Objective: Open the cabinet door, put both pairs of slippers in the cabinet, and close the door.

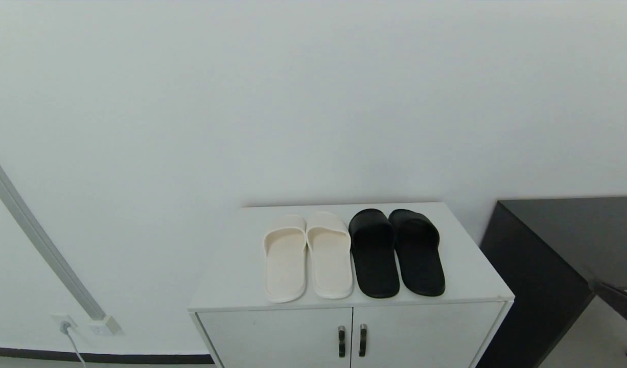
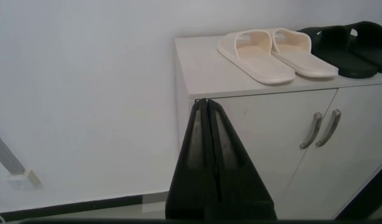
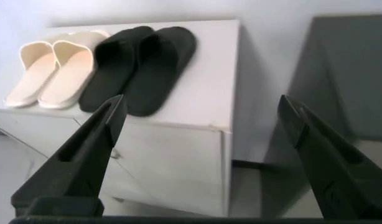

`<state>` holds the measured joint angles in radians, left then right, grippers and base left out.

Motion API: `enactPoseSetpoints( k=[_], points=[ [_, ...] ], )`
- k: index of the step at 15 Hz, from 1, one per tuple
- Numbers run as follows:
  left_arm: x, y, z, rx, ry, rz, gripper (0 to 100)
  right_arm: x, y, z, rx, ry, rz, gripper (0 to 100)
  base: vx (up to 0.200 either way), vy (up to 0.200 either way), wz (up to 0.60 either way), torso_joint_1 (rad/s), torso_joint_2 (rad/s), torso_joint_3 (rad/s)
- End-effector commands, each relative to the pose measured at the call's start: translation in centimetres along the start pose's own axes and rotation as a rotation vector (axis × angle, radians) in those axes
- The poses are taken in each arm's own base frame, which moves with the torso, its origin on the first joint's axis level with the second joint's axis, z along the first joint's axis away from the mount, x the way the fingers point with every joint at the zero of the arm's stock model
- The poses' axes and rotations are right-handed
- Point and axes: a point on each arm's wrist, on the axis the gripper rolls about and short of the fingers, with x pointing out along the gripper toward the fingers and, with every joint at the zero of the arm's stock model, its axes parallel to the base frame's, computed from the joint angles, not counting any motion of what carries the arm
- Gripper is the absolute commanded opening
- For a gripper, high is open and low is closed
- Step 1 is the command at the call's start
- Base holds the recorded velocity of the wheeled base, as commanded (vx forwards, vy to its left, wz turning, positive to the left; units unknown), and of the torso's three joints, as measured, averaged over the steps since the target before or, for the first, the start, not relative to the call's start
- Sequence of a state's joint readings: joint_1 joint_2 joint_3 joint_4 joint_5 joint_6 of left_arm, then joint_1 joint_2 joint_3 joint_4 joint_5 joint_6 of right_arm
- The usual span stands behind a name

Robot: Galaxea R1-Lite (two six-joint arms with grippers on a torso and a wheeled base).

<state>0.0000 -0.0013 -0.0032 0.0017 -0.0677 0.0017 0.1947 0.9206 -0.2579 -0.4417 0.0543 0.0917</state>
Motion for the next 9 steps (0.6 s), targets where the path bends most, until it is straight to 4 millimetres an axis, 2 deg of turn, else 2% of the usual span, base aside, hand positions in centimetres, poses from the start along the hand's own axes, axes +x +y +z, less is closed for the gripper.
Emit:
enactPoseSetpoints(
  k=[1,4,7,9],
  points=[
    [0.0,0.0,0.0,0.0,0.001,0.0,0,6.1,3.5,1.2,0.023,0.086,0.051,100,0.0,0.0,0.0,0.0,0.0,0.0],
    [0.0,0.0,0.0,0.0,0.001,0.0,0,8.9,6.5,2.6,0.012,0.082,0.048,100,0.0,0.0,0.0,0.0,0.0,0.0],
    [0.0,0.0,0.0,0.0,0.001,0.0,0,11.0,9.1,2.7,0.006,0.092,0.043,100,0.0,0.0,0.0,0.0,0.0,0.0],
    [0.0,0.0,0.0,0.001,0.003,-0.001,0,13.2,11.8,2.6,0.011,0.093,0.002,100,0.0,0.0,0.0,0.0,0.0,0.0]
  ],
)
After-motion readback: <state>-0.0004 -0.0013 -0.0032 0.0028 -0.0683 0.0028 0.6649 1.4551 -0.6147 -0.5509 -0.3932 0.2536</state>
